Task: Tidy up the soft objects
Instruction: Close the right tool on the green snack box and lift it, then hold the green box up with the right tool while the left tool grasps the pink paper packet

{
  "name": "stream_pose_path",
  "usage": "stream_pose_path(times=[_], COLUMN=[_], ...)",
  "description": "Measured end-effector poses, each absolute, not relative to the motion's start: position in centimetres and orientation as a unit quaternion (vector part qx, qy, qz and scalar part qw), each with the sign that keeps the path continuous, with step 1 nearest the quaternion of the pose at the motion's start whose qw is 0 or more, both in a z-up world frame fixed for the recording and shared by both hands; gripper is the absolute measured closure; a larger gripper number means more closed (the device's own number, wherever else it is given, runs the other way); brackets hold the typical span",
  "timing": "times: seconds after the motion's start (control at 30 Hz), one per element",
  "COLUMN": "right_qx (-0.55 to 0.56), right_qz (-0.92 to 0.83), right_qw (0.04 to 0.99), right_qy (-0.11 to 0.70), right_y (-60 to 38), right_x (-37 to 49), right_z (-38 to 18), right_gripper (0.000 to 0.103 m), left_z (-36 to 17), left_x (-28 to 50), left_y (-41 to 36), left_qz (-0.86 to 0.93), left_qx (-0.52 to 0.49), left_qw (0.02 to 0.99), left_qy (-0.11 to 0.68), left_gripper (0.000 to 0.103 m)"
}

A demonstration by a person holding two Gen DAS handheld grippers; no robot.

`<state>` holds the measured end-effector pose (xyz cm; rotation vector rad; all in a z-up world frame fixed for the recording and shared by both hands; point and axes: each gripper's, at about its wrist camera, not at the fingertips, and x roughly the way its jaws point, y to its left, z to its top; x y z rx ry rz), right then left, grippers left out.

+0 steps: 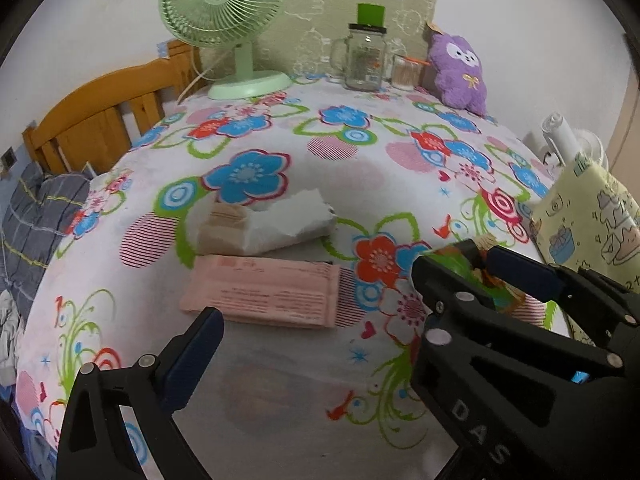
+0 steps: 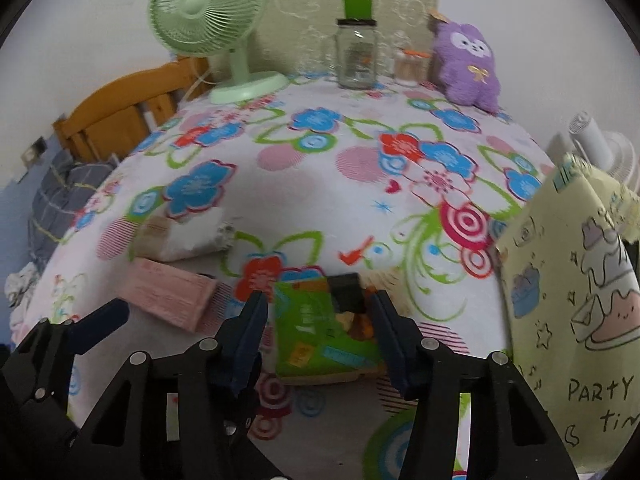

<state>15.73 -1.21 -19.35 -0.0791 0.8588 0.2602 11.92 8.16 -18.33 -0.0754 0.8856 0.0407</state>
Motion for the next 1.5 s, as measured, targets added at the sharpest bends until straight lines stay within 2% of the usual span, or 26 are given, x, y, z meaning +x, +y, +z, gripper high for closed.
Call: stream_pose_path(times=[0.07,0.1,0.13,0.23,0.43,0.8,1.03,1.13,1.5], right_qx=[-0.044,-0.049,-0.058,-0.069,-0.055,-0.063,-0.036,-0.052,-0.037], right_qz=[0.119,0.118,0.115,0.11,0.105,0.085,0.092,0.095,0.124], right_qw=[0.908,0.911,0.915,0.916,0.902,0.904,0.89,0.89,0.888], right_qy=[0.399,0.392,0.383,0.381,0.415,0.415,0.445,0.444,0.441], right_y=[-1.0,-0.9,-0.8,-0.9,-1.6,-2.2,-2.4,-1.7,-0.4], right_x=[15.3,15.0,14.9,14.9,16.1,16.9,17.9,18.1,18.9], right_z=[-18.7,-18.5,-18.2,-18.2,-19.8,-20.1,-21.4,-21.3,-20.5], right_gripper=[0.041,0.03,0.023,0.017,0.017,0.017,0.017,0.027,0.029], left_z=[-18.2,-18.1,-18.1,-18.4,-19.2,-19.5,-19.6,-19.6,-19.3], left_x=[11.8,11.8,11.7,11.9,12.3,12.8,13.0,13.0,14.1], left_y=[8.3,8.4,8.4,8.4,8.2,8.6,8.2,8.4,10.7], left_qz=[0.021,0.021,0.02,0.018,0.018,0.022,0.019,0.016,0.039], left_qx=[-0.037,-0.038,-0.039,-0.041,-0.04,-0.05,-0.036,-0.04,-0.067], left_qw=[0.905,0.905,0.905,0.903,0.898,0.895,0.895,0.894,0.89], left_qy=[0.424,0.423,0.423,0.427,0.438,0.443,0.445,0.447,0.45], left_gripper=[0.002,0.002,0.002,0.002,0.002,0.002,0.002,0.002,0.002])
